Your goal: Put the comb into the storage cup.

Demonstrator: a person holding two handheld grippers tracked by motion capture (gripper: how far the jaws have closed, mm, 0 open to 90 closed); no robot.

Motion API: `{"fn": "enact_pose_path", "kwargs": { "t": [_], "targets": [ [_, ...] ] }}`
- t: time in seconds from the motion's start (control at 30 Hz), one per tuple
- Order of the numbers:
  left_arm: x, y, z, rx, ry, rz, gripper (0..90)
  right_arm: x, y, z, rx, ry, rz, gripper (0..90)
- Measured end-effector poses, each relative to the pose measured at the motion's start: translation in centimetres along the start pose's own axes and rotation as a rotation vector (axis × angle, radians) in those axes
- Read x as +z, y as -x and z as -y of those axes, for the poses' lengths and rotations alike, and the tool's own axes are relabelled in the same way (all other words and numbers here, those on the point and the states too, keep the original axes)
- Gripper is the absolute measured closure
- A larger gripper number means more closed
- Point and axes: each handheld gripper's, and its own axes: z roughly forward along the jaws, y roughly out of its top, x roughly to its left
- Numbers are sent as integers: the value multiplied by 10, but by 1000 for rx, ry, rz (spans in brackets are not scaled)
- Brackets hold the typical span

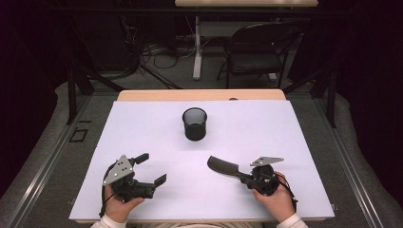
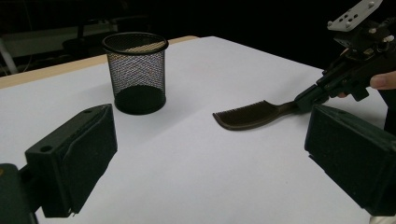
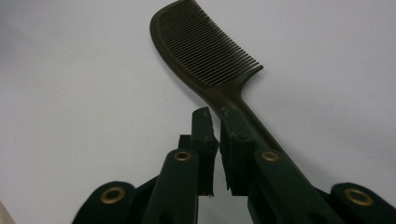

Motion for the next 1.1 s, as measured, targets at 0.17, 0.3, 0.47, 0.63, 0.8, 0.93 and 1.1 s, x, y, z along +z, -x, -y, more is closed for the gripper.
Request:
{"fn": "enact_pose_path", "kwargs": {
  "t": [0.17,0.3,0.47,0.63,0.8,0.93,1.1],
  "targets": [
    [0,-1,0,-3,5,7,28,-3,1,0,8,37,-11,744],
    [0,-1,0,-3,2,4,28,-4,2,-1,-5,63,-6,661],
    [-1,-1,0,-4,3,-1,28,-3,2,0,-28,96,-1,566],
    [0,-1,1,-11,5,3,28,-3,1,-1,-49,129,9,464],
    [0,-1,1,-13,5,3,28,-1,1,0,-63,142,3,401],
    [0,-2,1,-12,3,4,28,1,0,0,-87,170,-10,364],
    [0,-1,1,-15,5,3,28,2,0,-1,-111,184,-10,340]
  ]
}}
